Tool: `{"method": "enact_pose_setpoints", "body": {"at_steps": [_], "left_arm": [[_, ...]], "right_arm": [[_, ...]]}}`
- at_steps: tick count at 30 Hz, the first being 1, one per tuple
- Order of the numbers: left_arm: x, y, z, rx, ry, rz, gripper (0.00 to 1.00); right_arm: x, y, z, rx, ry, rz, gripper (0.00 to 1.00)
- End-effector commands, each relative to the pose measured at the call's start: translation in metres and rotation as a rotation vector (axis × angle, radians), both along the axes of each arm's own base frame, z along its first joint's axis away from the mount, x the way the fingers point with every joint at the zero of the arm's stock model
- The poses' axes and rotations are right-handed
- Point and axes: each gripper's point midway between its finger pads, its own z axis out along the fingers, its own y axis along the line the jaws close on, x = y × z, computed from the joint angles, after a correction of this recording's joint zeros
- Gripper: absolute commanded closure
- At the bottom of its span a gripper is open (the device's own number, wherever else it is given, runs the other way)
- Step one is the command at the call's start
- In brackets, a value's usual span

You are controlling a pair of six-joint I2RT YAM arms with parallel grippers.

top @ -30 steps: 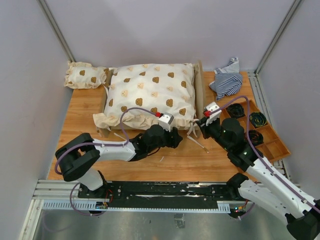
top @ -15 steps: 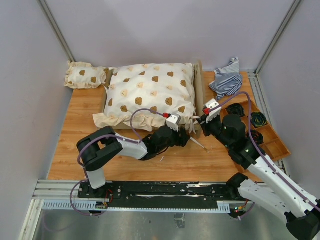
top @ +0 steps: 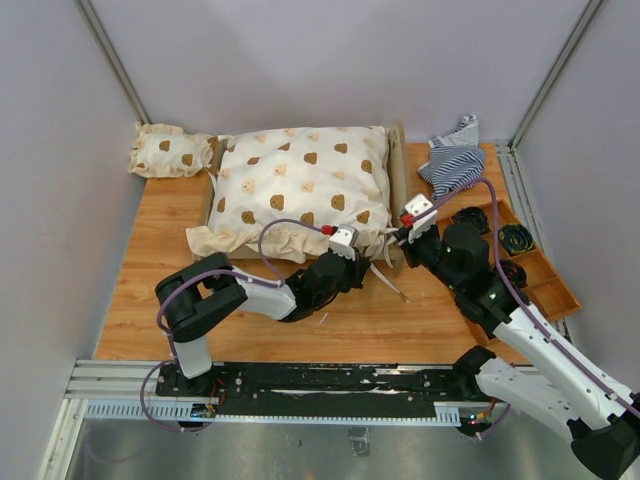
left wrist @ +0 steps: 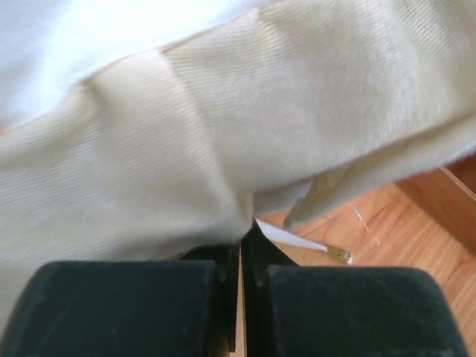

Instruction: Set up the pet bed

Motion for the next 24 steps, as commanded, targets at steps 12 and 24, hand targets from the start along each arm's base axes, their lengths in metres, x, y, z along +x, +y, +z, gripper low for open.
{"method": "enact_pose_setpoints", "body": {"at_steps": [12, 24], "left_arm": [[0.018, 0.023, 0.037, -0.002, -0.074, 0.148, 1.00], [0.023, 0.036, 0.041, -0.019, -0.060, 0.233, 1.00]], "right_arm": [[0.023, 0.012, 0.079, -0.312, -0.445, 0.156, 1.00], [0.028, 0.023, 0.092, -0.421, -0.559, 0.228, 1.00]]}}
